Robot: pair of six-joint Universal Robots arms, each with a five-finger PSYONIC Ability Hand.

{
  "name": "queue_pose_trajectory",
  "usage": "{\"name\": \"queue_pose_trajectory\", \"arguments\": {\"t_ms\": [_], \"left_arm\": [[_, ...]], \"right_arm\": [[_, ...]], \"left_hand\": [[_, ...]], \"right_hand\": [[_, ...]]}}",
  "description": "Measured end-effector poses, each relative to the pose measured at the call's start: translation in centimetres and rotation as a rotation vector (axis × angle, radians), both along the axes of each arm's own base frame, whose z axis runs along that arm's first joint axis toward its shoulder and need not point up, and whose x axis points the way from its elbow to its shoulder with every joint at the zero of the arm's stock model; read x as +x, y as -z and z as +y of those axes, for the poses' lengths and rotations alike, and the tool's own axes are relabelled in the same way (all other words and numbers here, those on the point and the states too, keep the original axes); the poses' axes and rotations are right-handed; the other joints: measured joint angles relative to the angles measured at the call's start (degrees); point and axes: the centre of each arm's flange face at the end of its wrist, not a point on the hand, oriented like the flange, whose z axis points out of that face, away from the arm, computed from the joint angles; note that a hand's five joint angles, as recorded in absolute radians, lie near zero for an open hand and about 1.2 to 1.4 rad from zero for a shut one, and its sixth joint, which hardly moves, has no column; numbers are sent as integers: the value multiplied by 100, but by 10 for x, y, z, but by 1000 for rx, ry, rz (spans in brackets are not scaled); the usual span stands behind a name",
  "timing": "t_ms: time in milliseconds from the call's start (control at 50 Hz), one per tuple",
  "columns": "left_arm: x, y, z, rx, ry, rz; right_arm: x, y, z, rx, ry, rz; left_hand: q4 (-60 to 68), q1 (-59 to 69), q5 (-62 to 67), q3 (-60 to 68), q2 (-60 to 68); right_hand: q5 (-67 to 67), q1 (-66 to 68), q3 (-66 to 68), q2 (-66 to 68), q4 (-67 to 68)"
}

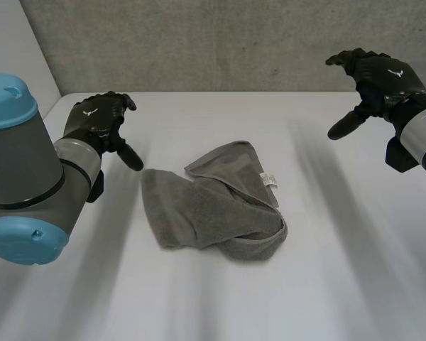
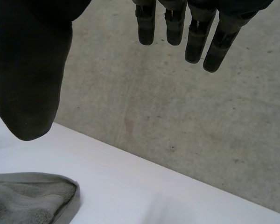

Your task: Fold the towel.

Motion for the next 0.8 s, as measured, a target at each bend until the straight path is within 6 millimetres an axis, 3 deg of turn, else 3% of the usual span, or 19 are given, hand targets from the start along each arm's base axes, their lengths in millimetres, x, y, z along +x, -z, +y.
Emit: {"name": "queue_pose_trajectory", "arguments": {"t_ms": [160, 240, 420, 580, 800], "left_arm": [[-4, 4, 5, 12, 18, -6], [-12, 13, 10, 34, 49, -21], [-24, 59, 23, 149, 118, -92], [-32, 88, 30, 210, 146, -127], [-46, 105, 35, 205, 196, -180]], "right_arm": [[13, 8, 8, -73, -132, 171], [26, 22, 18, -138, -247, 334], [51, 71, 38, -269, -451, 663], [70, 110, 54, -332, -613, 770], [80, 134, 68, -477, -681, 882]], "left_hand": [[0, 0, 0, 0, 0], [0, 0, 0, 0, 0], [0, 0, 0, 0, 0], [0, 0, 0, 0, 0], [0, 0, 99, 0, 14]], "right_hand": [[0, 0, 0, 0, 0], [0, 0, 0, 0, 0], [0, 0, 0, 0, 0], [0, 0, 0, 0, 0], [0, 0, 0, 0, 0]]}}
